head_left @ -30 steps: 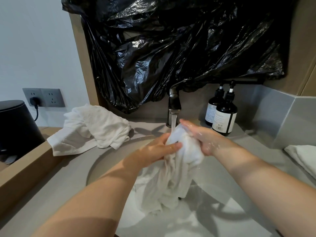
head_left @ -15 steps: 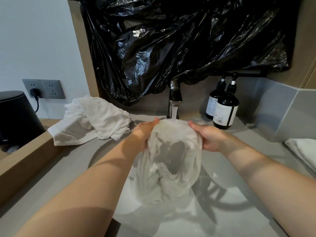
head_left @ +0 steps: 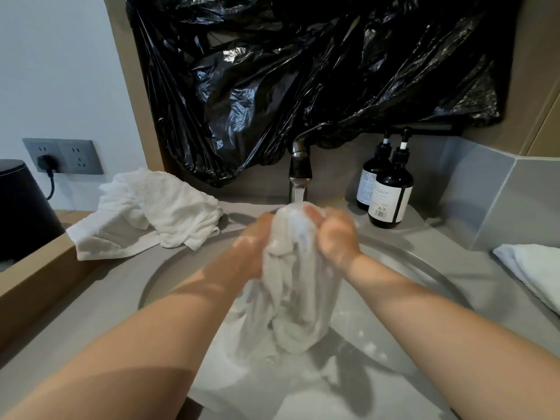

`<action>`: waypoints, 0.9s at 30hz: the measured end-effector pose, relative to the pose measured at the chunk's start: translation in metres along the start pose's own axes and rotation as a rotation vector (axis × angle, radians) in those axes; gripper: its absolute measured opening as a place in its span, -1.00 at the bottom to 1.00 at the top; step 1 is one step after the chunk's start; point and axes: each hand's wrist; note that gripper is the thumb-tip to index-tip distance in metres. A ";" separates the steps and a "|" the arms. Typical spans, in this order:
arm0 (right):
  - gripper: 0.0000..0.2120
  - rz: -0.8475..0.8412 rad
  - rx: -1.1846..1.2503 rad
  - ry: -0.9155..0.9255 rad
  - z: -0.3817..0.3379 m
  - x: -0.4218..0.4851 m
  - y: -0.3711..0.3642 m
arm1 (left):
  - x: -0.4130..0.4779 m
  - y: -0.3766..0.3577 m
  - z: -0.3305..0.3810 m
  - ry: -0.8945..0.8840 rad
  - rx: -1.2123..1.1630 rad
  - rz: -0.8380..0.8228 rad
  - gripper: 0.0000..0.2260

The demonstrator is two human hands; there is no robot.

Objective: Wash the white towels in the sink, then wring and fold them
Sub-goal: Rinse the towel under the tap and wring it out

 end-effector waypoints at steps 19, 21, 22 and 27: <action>-0.74 -0.065 0.062 0.022 -0.008 -0.018 -0.015 | 0.006 -0.011 -0.023 -0.073 0.111 -0.033 -0.68; -0.80 -0.087 0.127 0.069 -0.018 -0.024 -0.025 | 0.003 -0.007 -0.020 -0.083 0.071 0.025 -0.72; -0.81 -0.115 0.242 0.048 -0.017 -0.025 -0.025 | 0.004 -0.005 -0.018 -0.062 0.064 0.024 -0.75; -0.85 -0.366 0.295 -0.146 0.012 -0.004 -0.005 | 0.001 -0.002 -0.006 0.017 0.091 0.003 -0.66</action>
Point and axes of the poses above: each hand's wrist, its own x-axis towards the middle knuckle, its own y-axis out of the back of the hand, z = x × y, and after that the axes turned 6 degrees about -x, right-handed
